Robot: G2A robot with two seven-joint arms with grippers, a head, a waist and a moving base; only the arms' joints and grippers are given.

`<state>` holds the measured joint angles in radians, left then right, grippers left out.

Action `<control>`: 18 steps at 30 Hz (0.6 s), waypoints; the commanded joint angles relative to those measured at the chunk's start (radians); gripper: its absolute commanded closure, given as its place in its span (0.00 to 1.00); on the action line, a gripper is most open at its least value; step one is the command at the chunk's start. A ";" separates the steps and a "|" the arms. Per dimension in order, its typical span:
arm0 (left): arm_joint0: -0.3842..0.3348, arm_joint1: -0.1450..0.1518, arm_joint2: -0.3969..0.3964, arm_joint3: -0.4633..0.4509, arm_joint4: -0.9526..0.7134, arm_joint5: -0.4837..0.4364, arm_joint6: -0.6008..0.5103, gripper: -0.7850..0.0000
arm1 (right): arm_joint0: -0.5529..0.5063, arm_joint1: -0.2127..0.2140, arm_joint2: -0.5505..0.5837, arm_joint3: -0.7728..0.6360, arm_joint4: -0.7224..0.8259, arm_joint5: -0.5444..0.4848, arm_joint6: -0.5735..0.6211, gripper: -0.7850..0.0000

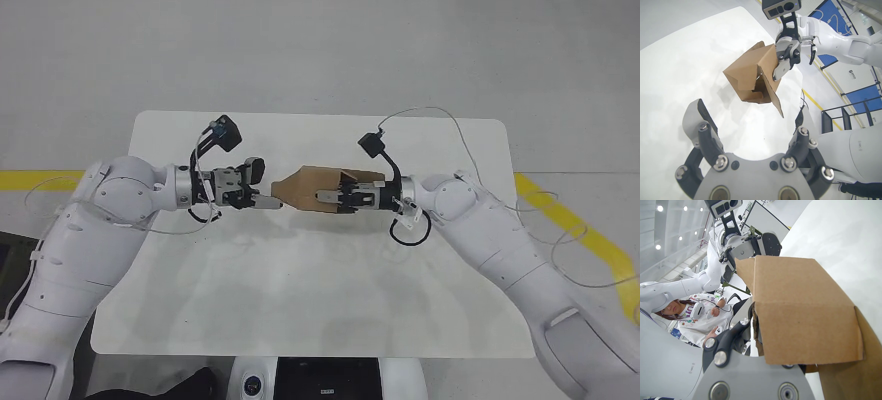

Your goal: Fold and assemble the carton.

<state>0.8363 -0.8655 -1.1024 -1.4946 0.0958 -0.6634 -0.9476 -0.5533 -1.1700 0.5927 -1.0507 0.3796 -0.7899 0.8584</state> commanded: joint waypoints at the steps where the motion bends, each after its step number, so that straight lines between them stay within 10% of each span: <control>1: -0.003 -0.002 0.006 0.010 0.013 0.014 0.013 0.00 | -0.003 -0.001 0.006 -0.006 -0.005 0.001 0.002 1.00; 18: -0.054 -0.016 0.026 0.136 -0.031 0.053 0.021 0.00 | -0.038 -0.005 0.062 -0.062 -0.006 -0.006 0.039 1.00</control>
<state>0.7840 -0.8809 -1.0782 -1.3618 0.0678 -0.6114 -0.9249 -0.5897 -1.1742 0.6524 -1.1102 0.3691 -0.7928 0.8963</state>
